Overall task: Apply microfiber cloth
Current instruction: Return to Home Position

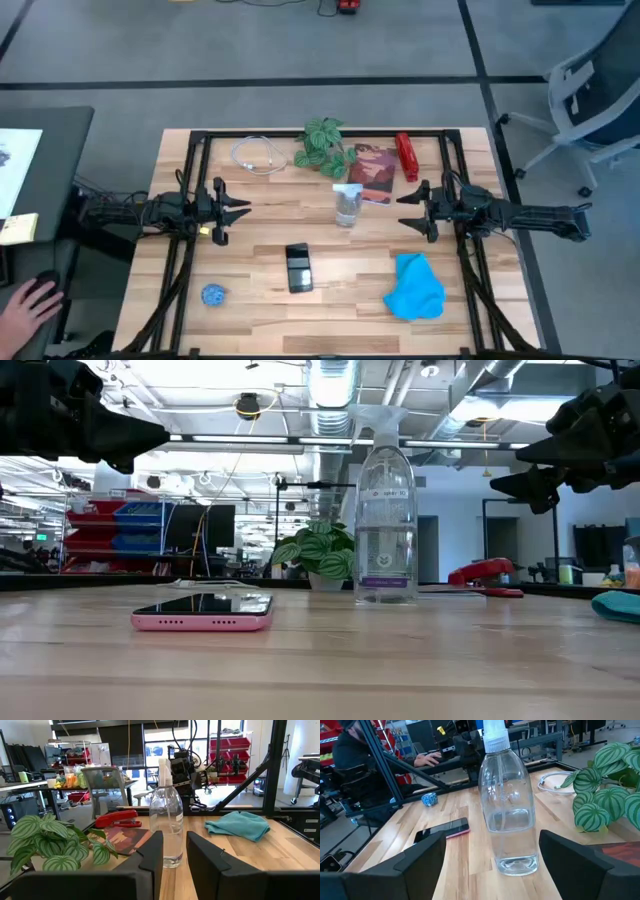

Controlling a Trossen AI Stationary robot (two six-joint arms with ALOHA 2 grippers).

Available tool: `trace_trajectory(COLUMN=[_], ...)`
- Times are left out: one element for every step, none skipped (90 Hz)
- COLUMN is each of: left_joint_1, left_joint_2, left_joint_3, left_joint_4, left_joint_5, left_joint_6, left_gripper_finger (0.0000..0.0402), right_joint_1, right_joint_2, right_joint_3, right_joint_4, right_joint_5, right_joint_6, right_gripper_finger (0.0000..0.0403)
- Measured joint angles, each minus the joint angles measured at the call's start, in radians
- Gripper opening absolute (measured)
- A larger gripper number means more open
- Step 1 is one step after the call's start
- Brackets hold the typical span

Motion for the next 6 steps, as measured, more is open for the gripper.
trace_trajectory(left_joint_1=[0.0,0.0,0.0,0.0,0.0,0.0], left_joint_2=[0.0,0.0,0.0,0.0,0.0,0.0], left_joint_3=[0.0,0.0,0.0,0.0,0.0,0.0], left_joint_4=[0.0,0.0,0.0,0.0,0.0,0.0], left_joint_5=[0.0,0.0,0.0,0.0,0.0,0.0], left_joint_6=[0.0,0.0,0.0,0.0,0.0,0.0], left_gripper_finger=[0.0061,0.0061,0.0061,0.0061,0.0061,0.0061], right_joint_1=[0.0,0.0,0.0,0.0,0.0,0.0], right_joint_2=[0.0,0.0,0.0,0.0,0.0,0.0], right_joint_3=[0.0,0.0,0.0,0.0,0.0,0.0], right_joint_4=[0.0,0.0,0.0,0.0,0.0,0.0], right_joint_5=[0.0,0.0,0.0,0.0,0.0,0.0], right_joint_6=[0.0,0.0,0.0,0.0,0.0,0.0], right_gripper_finger=[0.0306,0.0306,0.0306,0.0306,0.0306,0.0306])
